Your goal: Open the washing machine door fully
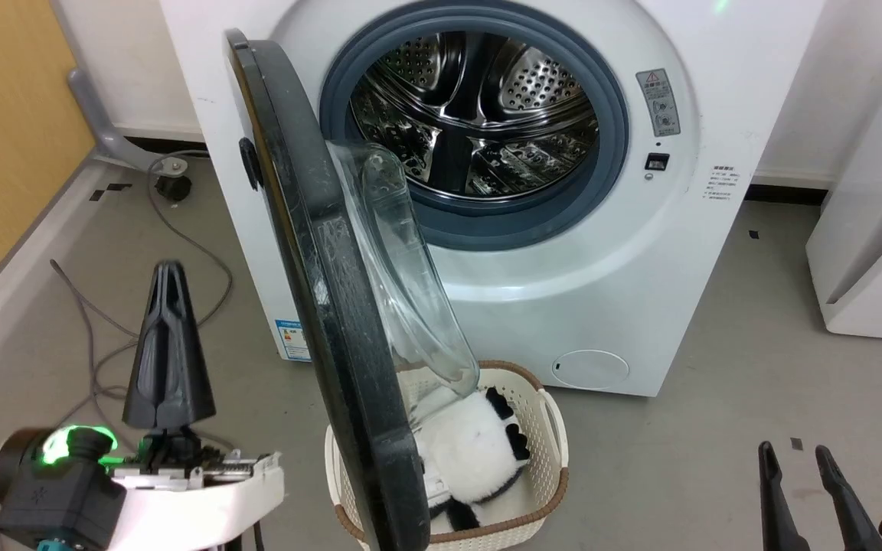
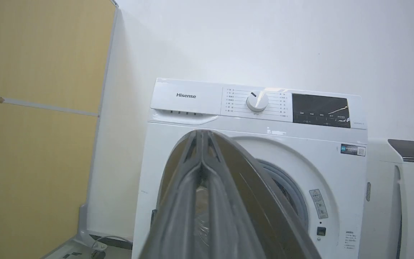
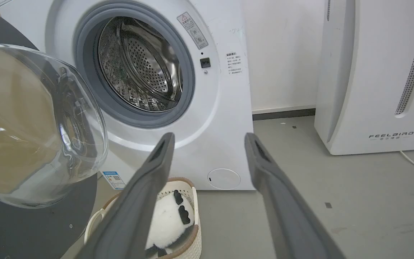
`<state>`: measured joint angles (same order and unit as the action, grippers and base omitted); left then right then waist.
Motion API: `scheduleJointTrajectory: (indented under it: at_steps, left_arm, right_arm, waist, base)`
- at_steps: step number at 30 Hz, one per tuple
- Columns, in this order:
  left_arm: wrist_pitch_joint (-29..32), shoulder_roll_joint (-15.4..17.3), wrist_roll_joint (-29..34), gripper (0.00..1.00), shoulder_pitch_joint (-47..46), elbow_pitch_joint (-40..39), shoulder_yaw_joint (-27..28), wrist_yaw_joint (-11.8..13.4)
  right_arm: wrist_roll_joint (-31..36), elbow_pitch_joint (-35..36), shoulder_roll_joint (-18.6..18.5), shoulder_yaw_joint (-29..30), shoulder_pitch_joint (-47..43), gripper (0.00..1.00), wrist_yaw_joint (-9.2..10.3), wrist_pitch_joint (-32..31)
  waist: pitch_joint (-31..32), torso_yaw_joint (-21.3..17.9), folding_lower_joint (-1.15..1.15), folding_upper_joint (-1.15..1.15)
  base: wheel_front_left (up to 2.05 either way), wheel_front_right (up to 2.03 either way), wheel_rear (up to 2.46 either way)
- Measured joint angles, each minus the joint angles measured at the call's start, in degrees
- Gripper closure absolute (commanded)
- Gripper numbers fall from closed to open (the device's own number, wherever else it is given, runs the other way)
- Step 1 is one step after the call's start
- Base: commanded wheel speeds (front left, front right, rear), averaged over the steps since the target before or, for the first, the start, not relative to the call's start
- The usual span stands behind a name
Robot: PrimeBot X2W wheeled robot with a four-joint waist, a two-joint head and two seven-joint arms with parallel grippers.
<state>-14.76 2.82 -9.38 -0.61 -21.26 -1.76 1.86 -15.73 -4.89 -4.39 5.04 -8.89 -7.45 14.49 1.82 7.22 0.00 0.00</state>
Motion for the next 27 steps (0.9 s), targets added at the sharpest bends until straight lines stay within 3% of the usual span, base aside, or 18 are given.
scheduleJointTrajectory:
  at_steps: [12, 19, 27]
  left_arm:
    - [2.1, 0.0, 0.2, 1.00, -1.4, -0.7, -10.1, -1.3]
    - [10.3, 0.0, 0.3, 1.00, 0.7, -2.4, -17.8, -3.0]
    - [22.0, 0.0, -1.0, 1.00, 4.8, 1.7, -24.0, -2.9]
  right_arm:
    - [-0.5, -1.4, 0.2, -0.4, 0.0, 0.00, 0.00, 0.0]
    - [-0.5, -2.0, 0.4, -0.1, 0.0, 0.00, 0.01, 0.0]
    - [-0.5, -2.4, 0.7, -0.1, 0.0, 0.00, 0.00, 0.0]
  waist:
    - [0.1, -0.4, 0.00, 0.00]
    - [0.1, 0.3, 0.00, 0.00]
    - [0.1, 1.1, 0.00, 0.00]
  base:
    - [0.00, 0.00, 0.00]
    - [0.00, 0.00, 0.00]
    - [0.00, 0.00, 0.00]
